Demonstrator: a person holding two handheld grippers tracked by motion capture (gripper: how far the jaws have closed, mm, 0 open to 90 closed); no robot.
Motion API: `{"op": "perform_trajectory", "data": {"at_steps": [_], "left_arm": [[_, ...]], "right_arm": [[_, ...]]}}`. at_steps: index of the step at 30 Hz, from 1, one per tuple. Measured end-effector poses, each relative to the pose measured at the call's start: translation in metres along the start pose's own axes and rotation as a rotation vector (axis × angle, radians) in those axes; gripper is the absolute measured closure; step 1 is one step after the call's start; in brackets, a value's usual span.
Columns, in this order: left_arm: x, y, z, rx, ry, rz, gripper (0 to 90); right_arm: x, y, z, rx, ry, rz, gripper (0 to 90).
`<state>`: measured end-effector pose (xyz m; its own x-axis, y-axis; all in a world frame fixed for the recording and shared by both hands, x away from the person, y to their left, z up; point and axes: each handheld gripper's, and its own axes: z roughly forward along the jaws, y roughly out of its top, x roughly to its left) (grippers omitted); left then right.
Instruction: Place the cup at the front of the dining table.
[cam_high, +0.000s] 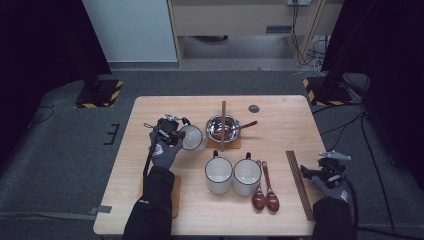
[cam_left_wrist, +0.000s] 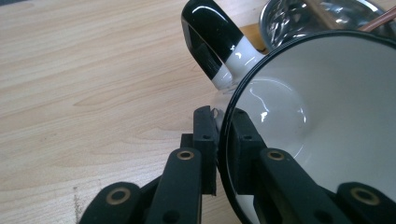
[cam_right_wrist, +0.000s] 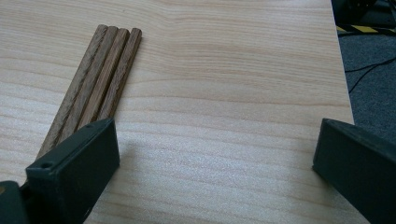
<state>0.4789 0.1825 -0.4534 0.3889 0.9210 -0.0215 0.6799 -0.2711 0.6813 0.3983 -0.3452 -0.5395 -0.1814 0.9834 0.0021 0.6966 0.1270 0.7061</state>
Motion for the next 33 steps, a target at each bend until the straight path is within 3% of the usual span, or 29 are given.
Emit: {"op": "perform_trajectory", "data": {"at_steps": [9,23,33], "left_arm": [[0.004,0.0,0.007,0.005,0.016,-0.013,82.3],[0.008,0.001,0.02,-0.062,0.033,-0.072,80.0],[0.007,0.002,0.027,-0.091,0.052,-0.077,79.0]], "right_arm": [[0.0,0.0,0.0,0.0,0.0,0.0,0.4],[0.0,0.0,0.0,0.0,0.0,0.0,0.4],[0.0,0.0,0.0,0.0,0.0,0.0,0.4]]}}
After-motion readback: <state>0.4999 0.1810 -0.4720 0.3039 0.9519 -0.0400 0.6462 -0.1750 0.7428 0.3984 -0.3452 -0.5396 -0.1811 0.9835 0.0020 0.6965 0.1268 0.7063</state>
